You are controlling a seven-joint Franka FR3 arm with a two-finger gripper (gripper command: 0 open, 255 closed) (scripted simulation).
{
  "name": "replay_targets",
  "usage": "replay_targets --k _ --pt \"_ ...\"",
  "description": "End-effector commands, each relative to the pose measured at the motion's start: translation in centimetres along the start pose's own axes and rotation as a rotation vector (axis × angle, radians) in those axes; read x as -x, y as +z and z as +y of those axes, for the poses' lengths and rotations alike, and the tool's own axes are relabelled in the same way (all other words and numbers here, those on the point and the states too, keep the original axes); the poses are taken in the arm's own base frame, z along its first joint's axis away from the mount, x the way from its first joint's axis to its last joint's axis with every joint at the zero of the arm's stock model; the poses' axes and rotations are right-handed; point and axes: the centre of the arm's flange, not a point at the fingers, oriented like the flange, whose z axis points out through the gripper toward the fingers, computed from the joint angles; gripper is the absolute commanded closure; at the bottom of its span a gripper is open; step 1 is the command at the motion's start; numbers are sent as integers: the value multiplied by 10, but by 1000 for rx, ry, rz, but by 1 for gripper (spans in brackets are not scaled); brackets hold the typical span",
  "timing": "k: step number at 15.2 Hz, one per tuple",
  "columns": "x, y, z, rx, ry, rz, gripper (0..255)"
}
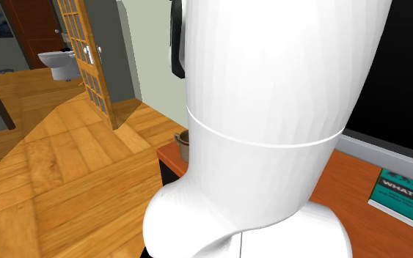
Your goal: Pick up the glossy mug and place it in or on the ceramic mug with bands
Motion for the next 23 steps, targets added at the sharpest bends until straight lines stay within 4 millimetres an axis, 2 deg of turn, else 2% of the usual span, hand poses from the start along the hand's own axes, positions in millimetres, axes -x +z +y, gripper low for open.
replay_targets --k 1,23 --pt "-5 1 8 5 -124 -23 255" --pt "-14 -114 12 5 -124 -23 255"
